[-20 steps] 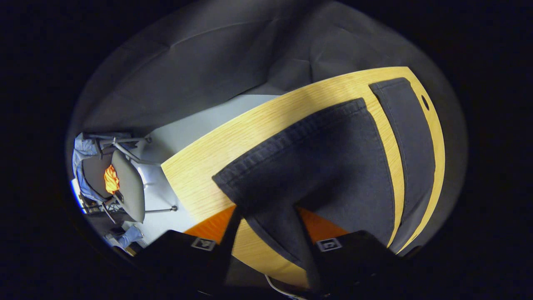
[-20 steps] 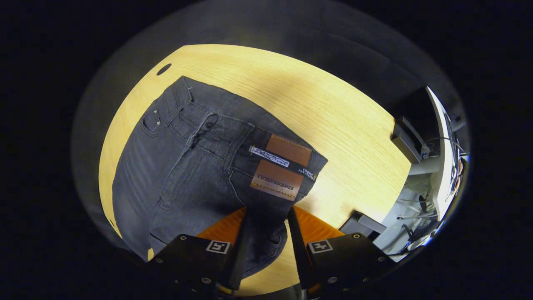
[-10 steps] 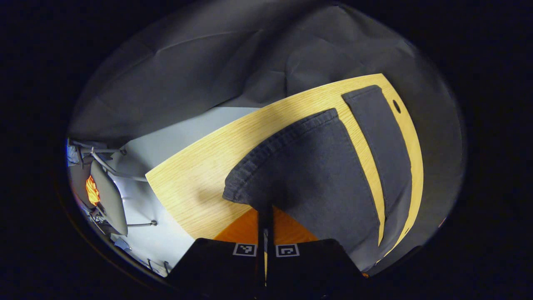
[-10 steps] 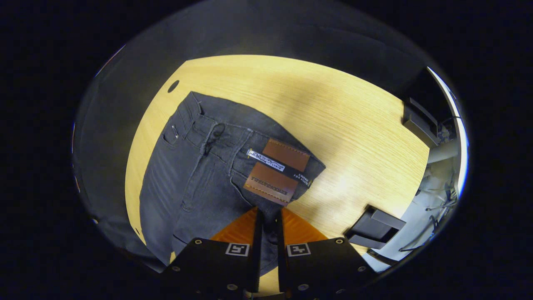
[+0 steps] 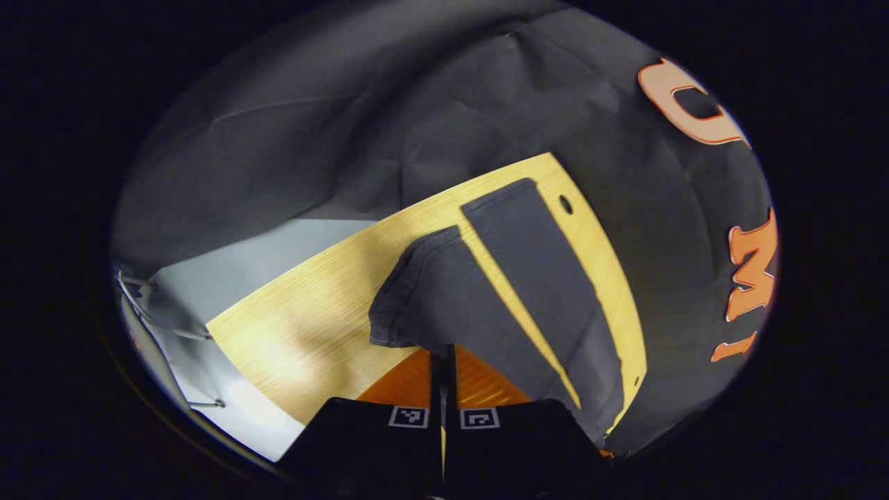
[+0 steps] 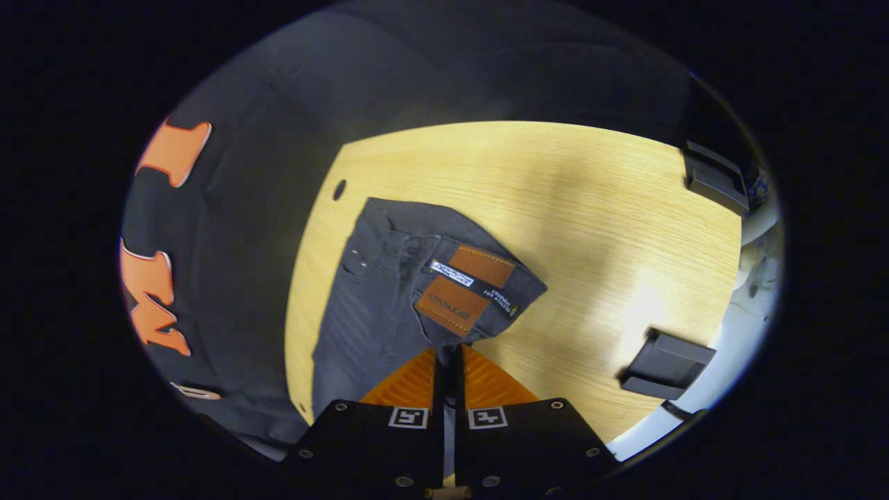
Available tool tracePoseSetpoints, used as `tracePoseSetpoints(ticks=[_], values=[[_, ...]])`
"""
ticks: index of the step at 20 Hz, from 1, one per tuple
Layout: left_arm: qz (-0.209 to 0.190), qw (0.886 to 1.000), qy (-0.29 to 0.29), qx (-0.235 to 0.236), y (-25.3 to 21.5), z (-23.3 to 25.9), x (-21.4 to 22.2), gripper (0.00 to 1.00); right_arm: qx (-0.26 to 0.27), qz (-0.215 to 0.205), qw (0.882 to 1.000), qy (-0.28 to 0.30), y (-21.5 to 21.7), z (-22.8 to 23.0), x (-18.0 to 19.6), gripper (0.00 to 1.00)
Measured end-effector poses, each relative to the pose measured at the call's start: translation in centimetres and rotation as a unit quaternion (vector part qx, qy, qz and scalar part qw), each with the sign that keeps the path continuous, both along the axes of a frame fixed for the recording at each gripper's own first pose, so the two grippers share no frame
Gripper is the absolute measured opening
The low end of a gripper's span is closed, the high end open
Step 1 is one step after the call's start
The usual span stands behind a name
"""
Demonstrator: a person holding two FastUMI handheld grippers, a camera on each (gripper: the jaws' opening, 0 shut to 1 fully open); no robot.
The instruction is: Grasp the waist and the cuffs of the jeans and fold them to make the two legs overlap; first hold the waist and fold one-third of the jeans toward the cuffs, then hold the cuffs and fold the remaining one-third in the same direction to finish folding.
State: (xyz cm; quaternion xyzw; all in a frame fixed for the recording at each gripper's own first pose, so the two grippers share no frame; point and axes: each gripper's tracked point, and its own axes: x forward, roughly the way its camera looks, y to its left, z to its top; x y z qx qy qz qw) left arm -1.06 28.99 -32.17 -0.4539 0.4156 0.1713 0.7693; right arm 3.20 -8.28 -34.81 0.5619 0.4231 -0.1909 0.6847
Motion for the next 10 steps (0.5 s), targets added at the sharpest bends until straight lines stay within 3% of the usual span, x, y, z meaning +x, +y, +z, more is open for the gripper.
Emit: tracePoseSetpoints(ticks=[2, 10], values=[[-0.007, 1.000, -0.024, 0.000, -0.5, 1.6, 1.1, 0.02, 0.014, -0.015, 1.000, -0.021, 0.0, 1.1, 1.2, 0.07], [-0.036, 0.995, -0.095, 0.019, -1.2, 6.7, 7.2, 0.02, 0.011, 0.005, 0.998, -0.060, 1.2, 3.9, 6.1, 0.07]])
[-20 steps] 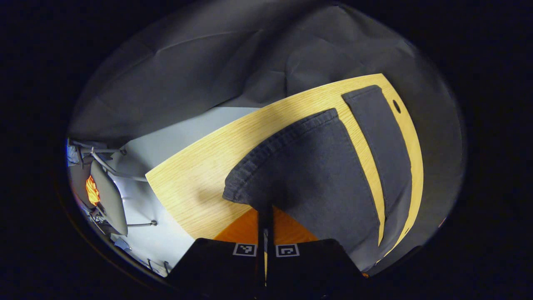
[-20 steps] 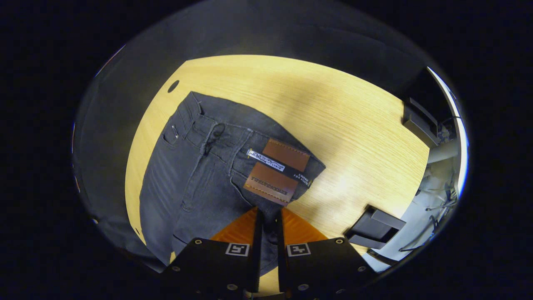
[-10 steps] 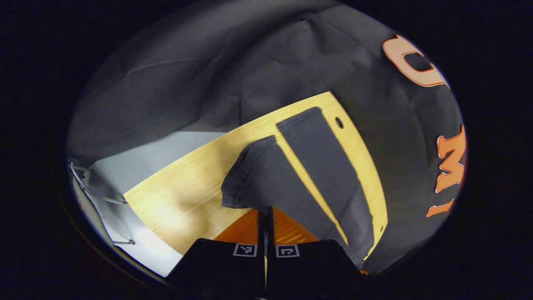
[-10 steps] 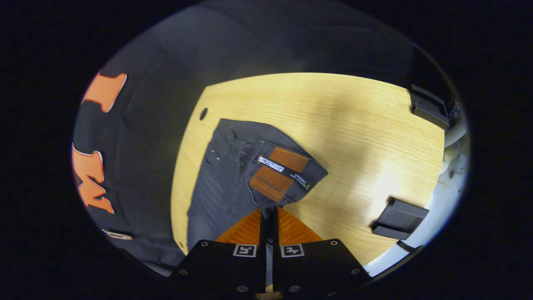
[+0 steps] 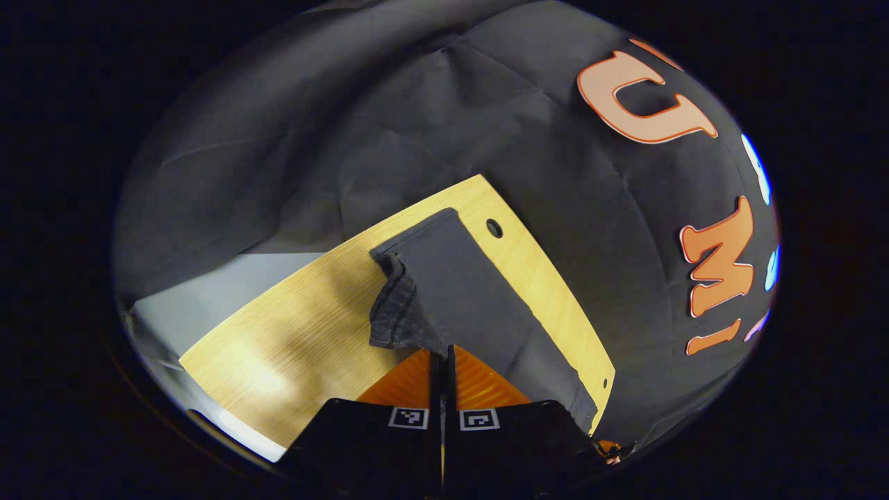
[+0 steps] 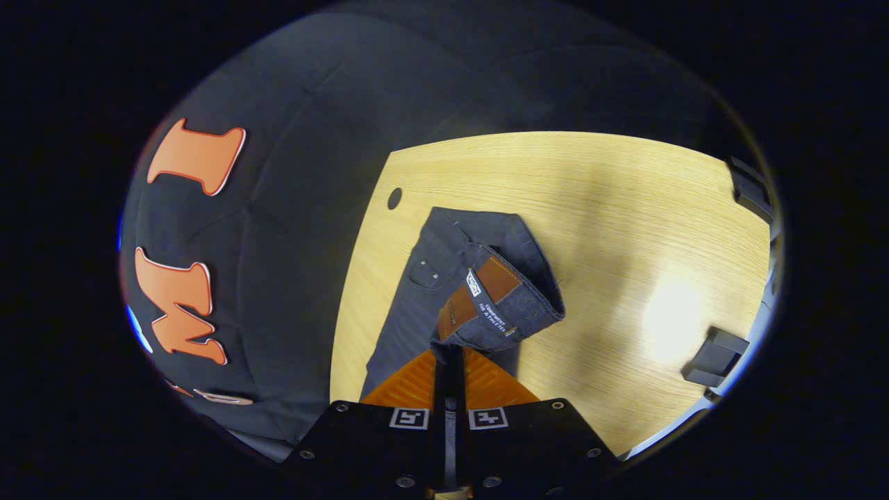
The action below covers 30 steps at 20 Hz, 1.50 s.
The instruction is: Grasp the waist and the cuffs of the jeans and fold them to make the two legs overlap; first hold the waist and fold one-third of the jeans toward the cuffs, then hold the cuffs and fold the remaining one-third in the same direction to finish folding.
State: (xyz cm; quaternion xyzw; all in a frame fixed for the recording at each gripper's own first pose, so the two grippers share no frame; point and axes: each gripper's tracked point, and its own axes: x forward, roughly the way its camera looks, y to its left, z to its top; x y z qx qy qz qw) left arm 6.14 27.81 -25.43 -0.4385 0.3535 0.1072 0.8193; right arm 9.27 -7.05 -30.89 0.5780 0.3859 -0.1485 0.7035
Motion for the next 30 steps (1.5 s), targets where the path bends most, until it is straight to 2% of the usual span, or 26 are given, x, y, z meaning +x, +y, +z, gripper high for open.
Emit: tracePoseSetpoints(ticks=[5, 8, 15, 16, 17, 18, 25, 30], values=[[-0.011, 1.000, -0.017, 0.010, 0.1, 1.2, 4.2, 0.02, 0.007, -0.004, 1.000, -0.019, 0.2, 1.1, 3.3, 0.07], [-0.023, 1.000, 0.003, 0.007, -0.9, 0.2, 5.5, 0.02, 0.003, 0.015, 1.000, -0.008, 0.9, 0.7, 4.0, 0.06], [-0.022, 1.000, -0.005, 0.013, -0.7, 1.1, 10.6, 0.02, -0.007, 0.040, 0.999, -0.004, 0.9, 1.2, 7.6, 0.07], [-0.023, 1.000, -0.004, 0.017, -0.5, 1.0, 11.4, 0.02, -0.017, 0.038, 0.999, -0.004, 0.3, 1.3, 8.3, 0.11], [-0.021, 1.000, -0.004, 0.021, -0.3, 1.1, 12.2, 0.02, -0.021, 0.041, 0.999, -0.006, 0.0, 1.4, 8.9, 0.11], [-0.018, 1.000, -0.006, 0.020, -0.1, 1.3, 13.0, 0.02, -0.018, 0.037, 0.999, -0.010, -0.2, 1.8, 9.6, 0.06], [0.010, 0.999, 0.017, 0.030, 1.7, -0.2, 17.9, 0.02, -0.009, 0.023, 1.000, 0.014, -1.3, 0.6, 13.4, 0.07], [0.026, 0.996, 0.051, 0.071, 3.4, -2.3, 20.1, 0.02, -0.004, 0.021, 0.999, 0.043, -0.8, -1.3, 16.6, 0.07]])
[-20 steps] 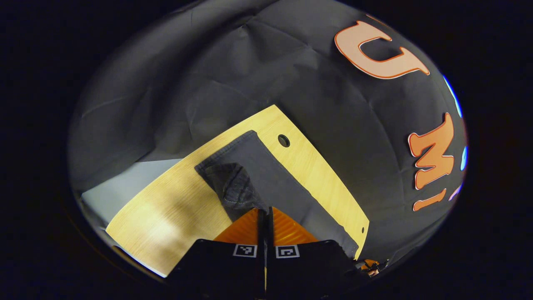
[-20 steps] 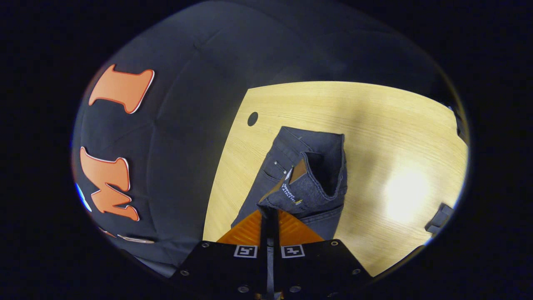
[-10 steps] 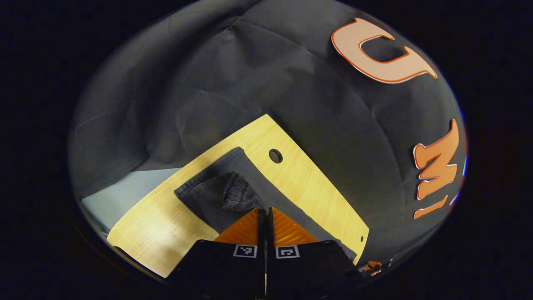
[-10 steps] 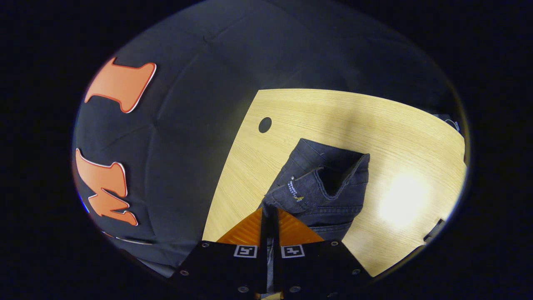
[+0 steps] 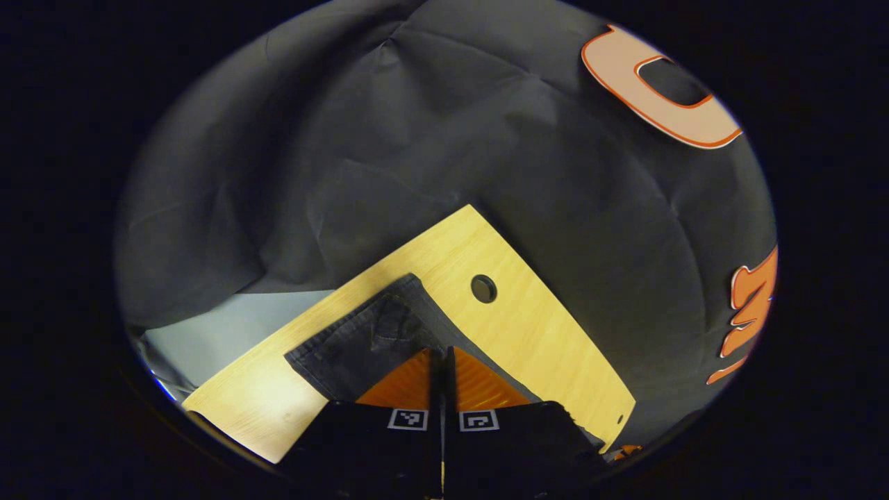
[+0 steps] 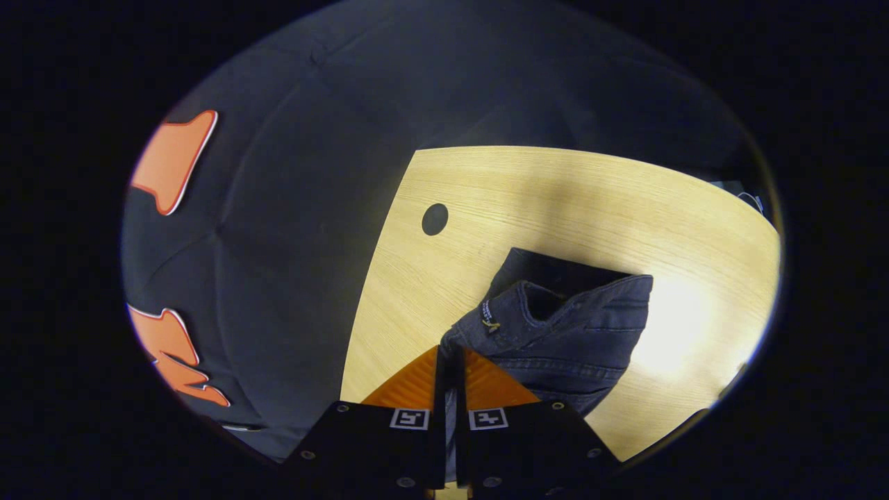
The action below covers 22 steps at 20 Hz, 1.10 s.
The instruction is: Grasp the waist and the cuffs of the jeans and fold them to make the two legs overlap; first hold the waist and fold one-third of the jeans toward the cuffs, then hold the cuffs and fold the remaining one-third in the same direction to finish folding.
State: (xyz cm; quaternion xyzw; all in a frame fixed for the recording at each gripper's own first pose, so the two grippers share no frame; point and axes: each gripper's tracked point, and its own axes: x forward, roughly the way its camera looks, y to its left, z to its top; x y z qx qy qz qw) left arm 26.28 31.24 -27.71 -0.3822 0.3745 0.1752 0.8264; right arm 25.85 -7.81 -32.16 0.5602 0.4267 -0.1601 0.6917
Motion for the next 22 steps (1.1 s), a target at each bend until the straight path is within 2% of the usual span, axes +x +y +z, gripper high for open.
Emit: tracePoseSetpoints(ticks=[2, 3, 6, 8, 9, 10, 11, 12, 13, 14, 15, 16, 18, 21, 22], values=[[0.001, 1.000, 0.015, 0.009, -0.2, -0.2, 0.0, 0.02, -0.007, 0.005, 1.000, 0.016, 0.3, -1.1, 0.5, 0.07], [0.002, 1.000, 0.017, 0.011, -0.5, 0.1, -0.1, 0.02, -0.004, 0.003, 1.000, 0.024, 0.4, -1.5, 0.7, 0.12], [-0.015, 0.999, 0.026, 0.016, -1.5, 0.0, 0.0, 0.07, 0.014, -0.005, 1.000, 0.027, 0.5, -1.3, 1.4, 0.02], [-0.021, 0.999, 0.023, 0.031, -1.0, 0.9, -0.1, 0.24, 0.019, -0.008, 1.000, -0.001, 0.4, -0.3, 2.5, 0.20], [-0.026, 0.999, 0.015, 0.039, -0.8, 1.0, 0.2, 0.24, 0.015, -0.010, 1.000, -0.010, 0.1, 0.0, 2.7, 0.24], [-0.036, 0.999, 0.004, 0.039, -1.1, 1.5, 0.2, 0.24, 0.012, -0.011, 1.000, -0.012, -0.4, 0.3, 2.1, 0.22], [-0.047, 0.998, -0.009, 0.035, -1.8, 2.2, 0.7, 0.49, 0.007, -0.008, 1.000, -0.015, -0.7, 0.5, 1.9, 0.24], [-0.048, 0.998, -0.008, 0.040, -1.9, 2.5, 0.5, 0.75, 0.001, -0.003, 1.000, -0.010, -1.0, 0.5, 1.3, 0.42], [-0.052, 0.998, -0.009, 0.040, -2.2, 3.1, -0.1, 1.00, -0.006, 0.002, 1.000, -0.009, -1.2, 0.4, 0.9, 0.48], [-0.052, 0.998, -0.004, 0.048, -2.2, 3.4, -0.8, 1.00, -0.016, 0.008, 1.000, -0.003, -1.7, 0.2, 0.2, 0.59], [-0.053, 0.997, -0.002, 0.051, -2.3, 3.4, -1.0, 0.96, -0.028, 0.012, 1.000, 0.003, -2.2, -0.1, -0.3, 0.65], [-0.056, 0.997, 0.001, 0.054, -2.5, 3.2, -1.4, 0.96, -0.043, 0.016, 0.999, 0.011, -2.9, -0.6, -1.0, 0.73], [-0.068, 0.996, 0.006, 0.060, -3.1, 2.9, -2.6, 0.96, -0.067, 0.028, 0.997, 0.031, -4.1, -1.5, -2.5, 0.82], [-0.101, 0.991, 0.022, 0.091, -4.0, 1.9, -4.7, 0.96, -0.092, 0.048, 0.992, 0.065, -5.7, -3.1, -5.5, 0.88], [-0.112, 0.989, 0.031, 0.095, -4.4, 1.6, -5.8, 0.97, -0.096, 0.055, 0.990, 0.084, -6.1, -3.9, -6.6, 0.93]])
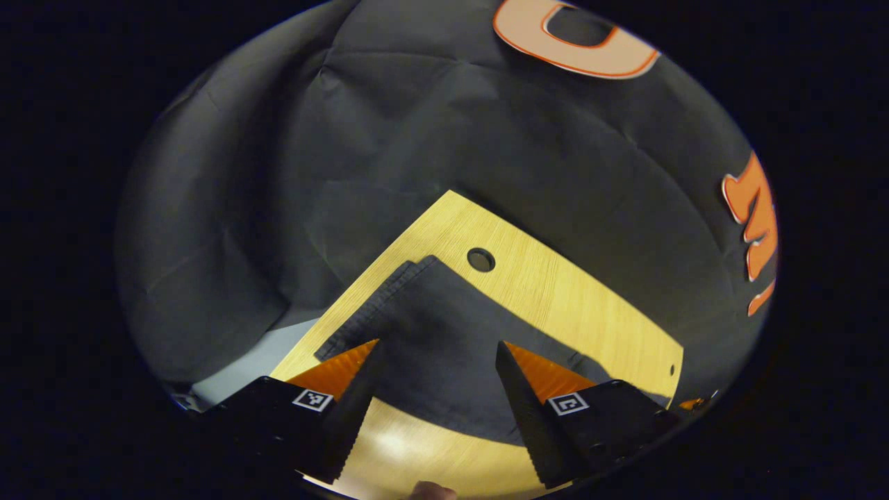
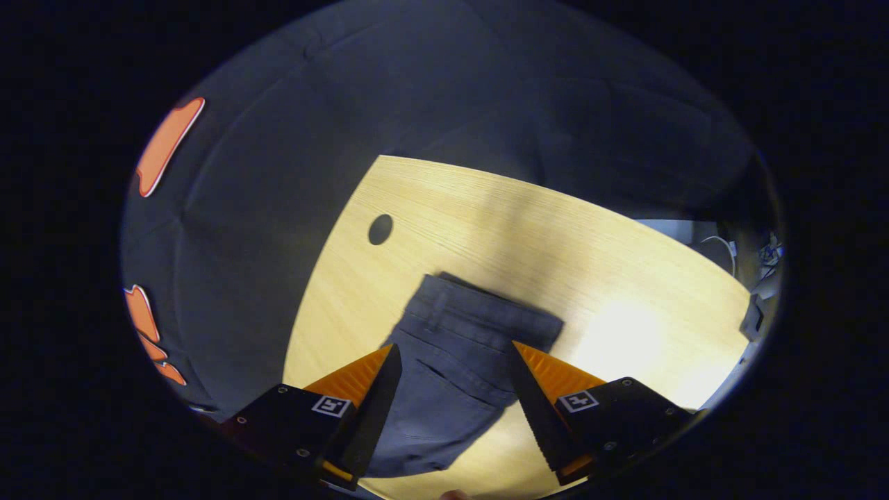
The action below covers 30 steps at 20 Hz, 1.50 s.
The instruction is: Grasp the waist and the cuffs of the jeans and fold them to make the two legs overlap; first hold the waist and fold one-third of the jeans toward the cuffs, then hold the cuffs and fold the remaining one-third in the same direction to finish folding.
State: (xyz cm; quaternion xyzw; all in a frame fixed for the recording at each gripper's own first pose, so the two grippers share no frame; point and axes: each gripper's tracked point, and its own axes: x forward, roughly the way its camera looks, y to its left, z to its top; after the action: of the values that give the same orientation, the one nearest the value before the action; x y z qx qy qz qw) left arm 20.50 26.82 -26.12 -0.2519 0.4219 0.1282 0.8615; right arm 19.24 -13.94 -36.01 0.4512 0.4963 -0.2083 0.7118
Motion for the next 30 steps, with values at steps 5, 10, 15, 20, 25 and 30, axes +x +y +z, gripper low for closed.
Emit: tracePoseSetpoints(ticks=[5, 10, 15, 20, 25, 30], values=[[-0.003, 1.000, 0.014, -0.025, -2.2, 0.5, -4.7, 0.97, 0.028, -0.005, 0.999, 0.034, -0.1, -2.6, -2.1, 0.97], [0.004, 0.999, 0.028, -0.017, -3.2, 1.0, -8.8, 0.97, 0.033, 0.006, 0.999, 0.039, 0.5, -4.9, -1.1, 0.97], [0.006, 1.000, 0.024, -0.018, -5.3, 1.9, -12.4, 0.97, -0.010, 0.047, 0.997, 0.053, 1.1, -6.4, -0.7, 0.96], [0.028, 0.998, 0.042, -0.038, -6.4, 0.5, -15.3, 0.97, -0.007, 0.055, 0.998, 0.039, 1.6, -6.3, -0.2, 0.50], [0.033, 0.997, 0.046, -0.043, -6.7, 0.1, -16.0, 0.97, 0.033, 0.040, 0.999, 0.010, 2.4, -6.4, 0.3, 0.20], [0.019, 0.998, 0.028, -0.048, -6.7, 0.6, -15.8, 0.97, 0.029, 0.031, 0.998, -0.035, 2.9, -2.5, 0.9, 0.20]])
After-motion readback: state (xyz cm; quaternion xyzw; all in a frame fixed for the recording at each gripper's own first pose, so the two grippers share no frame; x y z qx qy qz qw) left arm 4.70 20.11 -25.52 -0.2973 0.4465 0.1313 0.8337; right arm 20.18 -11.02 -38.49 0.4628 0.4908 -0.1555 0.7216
